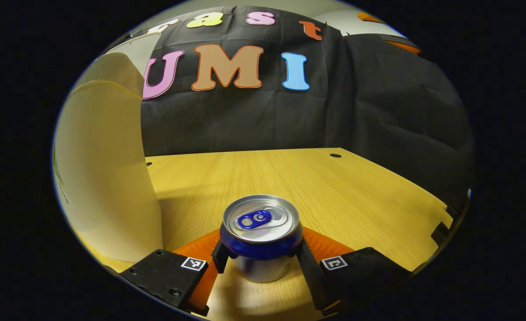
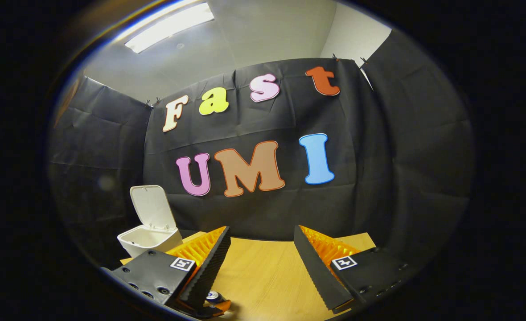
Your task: Press the lid of the desktop garbage bin to open it, pick up the crumpled paper on the desktop and throw it into the bin, then pick up the pop can on the desktop and drop it into the bin, and finally close the garbage bin lid.
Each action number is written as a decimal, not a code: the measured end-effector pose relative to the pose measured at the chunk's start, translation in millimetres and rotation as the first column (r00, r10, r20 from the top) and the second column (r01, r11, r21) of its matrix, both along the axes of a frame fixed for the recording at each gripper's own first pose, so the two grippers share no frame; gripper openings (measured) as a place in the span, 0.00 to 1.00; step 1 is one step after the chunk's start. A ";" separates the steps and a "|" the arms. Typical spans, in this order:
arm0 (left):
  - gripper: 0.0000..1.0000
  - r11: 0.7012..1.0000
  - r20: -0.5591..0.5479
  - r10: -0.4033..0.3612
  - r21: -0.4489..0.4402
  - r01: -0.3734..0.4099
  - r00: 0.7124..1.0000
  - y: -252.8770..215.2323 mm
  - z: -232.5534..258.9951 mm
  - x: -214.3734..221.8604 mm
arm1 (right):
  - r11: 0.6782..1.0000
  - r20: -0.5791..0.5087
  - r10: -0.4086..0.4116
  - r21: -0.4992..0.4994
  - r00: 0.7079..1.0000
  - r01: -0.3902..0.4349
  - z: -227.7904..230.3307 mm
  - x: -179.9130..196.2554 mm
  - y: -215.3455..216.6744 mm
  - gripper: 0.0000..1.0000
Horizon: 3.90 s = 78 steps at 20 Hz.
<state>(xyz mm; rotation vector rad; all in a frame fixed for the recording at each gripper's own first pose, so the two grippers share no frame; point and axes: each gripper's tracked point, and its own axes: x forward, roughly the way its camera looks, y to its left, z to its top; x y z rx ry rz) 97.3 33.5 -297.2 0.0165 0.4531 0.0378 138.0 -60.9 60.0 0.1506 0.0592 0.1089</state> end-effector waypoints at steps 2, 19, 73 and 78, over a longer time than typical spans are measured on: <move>0.78 1.000 0.024 0.000 0.004 0.000 1.000 2.0 20.0 1.2 | 1.000 -0.006 0.007 0.001 1.000 -0.007 -3.0 0.8 2.0 0.95; 0.77 0.996 0.411 0.049 0.042 -0.073 0.910 86.5 331.7 -1.8 | 0.981 -0.003 0.157 0.119 0.988 -0.155 -29.2 -3.4 76.4 0.95; 0.94 0.941 0.391 0.263 0.098 -0.324 0.882 264.6 384.7 28.4 | 0.980 -0.187 0.199 0.009 0.962 -0.200 -100.2 -46.0 125.0 0.95; 0.94 0.945 0.385 0.269 0.071 -0.319 0.883 235.4 337.8 -4.0 | 0.977 -0.192 0.213 0.017 0.958 -0.214 -103.0 -39.7 134.6 0.95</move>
